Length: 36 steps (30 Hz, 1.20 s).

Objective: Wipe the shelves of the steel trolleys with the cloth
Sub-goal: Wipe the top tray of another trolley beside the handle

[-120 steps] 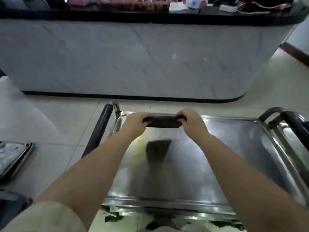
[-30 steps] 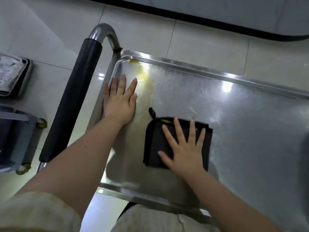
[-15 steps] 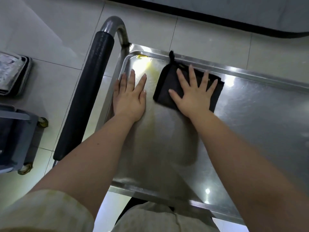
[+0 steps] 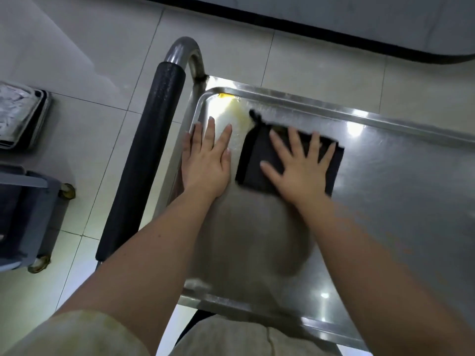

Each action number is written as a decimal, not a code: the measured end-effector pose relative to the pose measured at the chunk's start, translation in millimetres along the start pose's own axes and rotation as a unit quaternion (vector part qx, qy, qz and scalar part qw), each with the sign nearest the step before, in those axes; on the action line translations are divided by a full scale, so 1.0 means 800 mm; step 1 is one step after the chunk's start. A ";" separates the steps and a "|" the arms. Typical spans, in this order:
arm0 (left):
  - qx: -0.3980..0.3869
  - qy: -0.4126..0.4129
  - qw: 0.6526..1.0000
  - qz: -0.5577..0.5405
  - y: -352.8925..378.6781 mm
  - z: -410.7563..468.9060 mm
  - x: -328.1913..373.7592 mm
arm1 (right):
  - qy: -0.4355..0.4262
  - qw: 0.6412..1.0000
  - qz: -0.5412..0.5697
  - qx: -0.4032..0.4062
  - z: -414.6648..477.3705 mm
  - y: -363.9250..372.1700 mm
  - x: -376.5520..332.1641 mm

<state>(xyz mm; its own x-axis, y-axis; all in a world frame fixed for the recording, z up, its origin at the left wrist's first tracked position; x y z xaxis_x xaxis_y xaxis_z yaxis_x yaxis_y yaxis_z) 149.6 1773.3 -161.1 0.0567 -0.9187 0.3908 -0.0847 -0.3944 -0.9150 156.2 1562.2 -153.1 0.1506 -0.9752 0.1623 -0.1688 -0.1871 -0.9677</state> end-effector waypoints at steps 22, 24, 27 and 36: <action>-0.013 0.023 0.997 -0.075 -0.030 -0.055 0.013 | -0.060 0.998 -0.015 -0.012 -0.228 0.029 -0.047; -0.017 0.007 0.996 -0.088 -0.031 -0.100 0.009 | -0.060 0.998 -0.020 -0.012 -0.229 0.027 -0.045; -0.059 0.026 0.998 -0.025 -0.017 -0.165 -0.005 | -0.050 0.998 -0.025 -0.008 -0.228 0.027 -0.042; -0.062 0.062 0.996 0.025 0.005 -0.189 -0.017 | -0.043 0.999 -0.022 0.007 -0.256 0.043 0.040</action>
<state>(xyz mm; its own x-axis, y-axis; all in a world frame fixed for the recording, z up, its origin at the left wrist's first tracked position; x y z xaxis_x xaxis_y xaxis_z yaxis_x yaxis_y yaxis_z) -2.2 1781.4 -155.3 -0.0726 -0.9295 0.3615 -0.2068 -0.3406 -0.9172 -44.2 1500.3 -141.8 0.2405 -0.9524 0.1874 -0.1464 -0.2264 -0.9630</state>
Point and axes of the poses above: each hand's wrist, its own z-axis towards the middle knuckle, its own y-axis out of the palm, x = y × z, the point moved 3 cm from there along z, towards the middle knuckle, and after that the axes turned 14 degrees about -z, right-handed, at the moved point
